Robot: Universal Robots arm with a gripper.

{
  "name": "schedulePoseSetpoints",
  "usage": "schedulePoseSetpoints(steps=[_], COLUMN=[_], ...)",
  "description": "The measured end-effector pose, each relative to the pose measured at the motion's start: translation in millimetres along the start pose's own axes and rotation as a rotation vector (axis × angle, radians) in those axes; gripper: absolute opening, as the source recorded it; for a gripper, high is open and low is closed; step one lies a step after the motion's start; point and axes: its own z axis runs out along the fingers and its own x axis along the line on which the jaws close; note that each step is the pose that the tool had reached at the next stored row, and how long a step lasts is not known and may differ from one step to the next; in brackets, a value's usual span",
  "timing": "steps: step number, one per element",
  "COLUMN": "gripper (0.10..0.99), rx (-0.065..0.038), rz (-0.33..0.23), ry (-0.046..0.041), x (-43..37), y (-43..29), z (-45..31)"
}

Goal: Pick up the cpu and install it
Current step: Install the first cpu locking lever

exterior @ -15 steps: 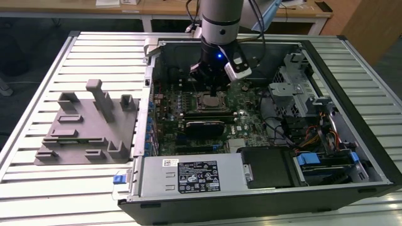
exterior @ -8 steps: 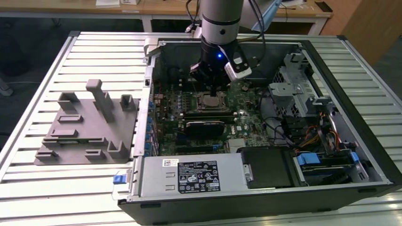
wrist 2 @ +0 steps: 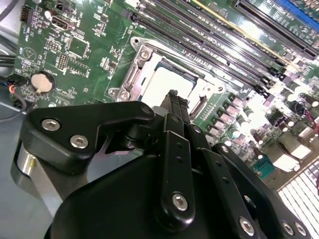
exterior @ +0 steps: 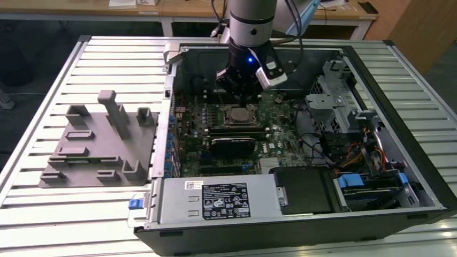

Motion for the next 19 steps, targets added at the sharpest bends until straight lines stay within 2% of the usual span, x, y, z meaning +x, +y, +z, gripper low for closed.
schedulePoseSetpoints(steps=[4,12,15,19], gripper=[0.106,0.106,0.106,0.106], rx=[0.0,0.0,0.0,0.0], rz=[0.0,0.0,0.0,0.0], ry=[0.0001,0.0001,0.0,-0.0002], x=[-0.1,0.7,5.0,14.5], y=[0.0,0.0,-0.2,-0.6], z=[-6.4,-7.0,-7.0,-7.2])
